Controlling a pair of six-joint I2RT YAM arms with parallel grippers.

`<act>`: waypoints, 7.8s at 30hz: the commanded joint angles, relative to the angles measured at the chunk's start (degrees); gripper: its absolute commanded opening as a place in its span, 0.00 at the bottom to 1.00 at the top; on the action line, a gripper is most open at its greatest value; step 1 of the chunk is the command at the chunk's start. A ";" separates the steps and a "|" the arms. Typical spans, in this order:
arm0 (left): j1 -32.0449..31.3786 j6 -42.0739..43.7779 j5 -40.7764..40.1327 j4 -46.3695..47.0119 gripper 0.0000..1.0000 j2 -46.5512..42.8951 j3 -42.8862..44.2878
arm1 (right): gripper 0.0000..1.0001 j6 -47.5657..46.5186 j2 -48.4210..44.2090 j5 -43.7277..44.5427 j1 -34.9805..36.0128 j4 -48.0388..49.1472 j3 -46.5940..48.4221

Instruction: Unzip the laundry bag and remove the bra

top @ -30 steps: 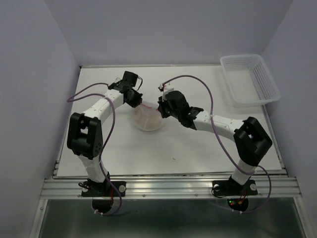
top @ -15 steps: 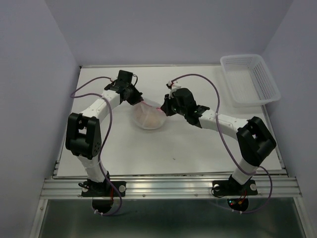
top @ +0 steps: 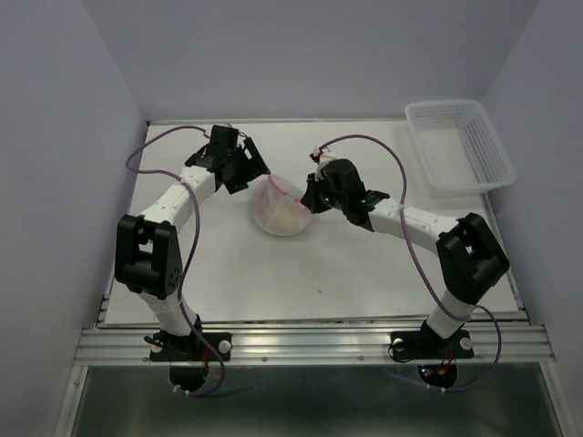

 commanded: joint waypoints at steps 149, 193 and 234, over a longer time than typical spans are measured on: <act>-3.48 91.34 40.26 -6.39 0.86 3.82 16.39 | 0.01 -11.93 2.72 -14.48 -5.20 -7.95 20.15; 15.68 83.18 48.18 -12.73 0.63 3.04 20.35 | 0.01 -50.05 15.80 -42.25 -1.78 -27.17 35.16; 5.04 19.07 47.39 11.86 0.99 5.51 16.95 | 0.01 -45.06 -3.34 -31.71 1.84 -20.96 7.93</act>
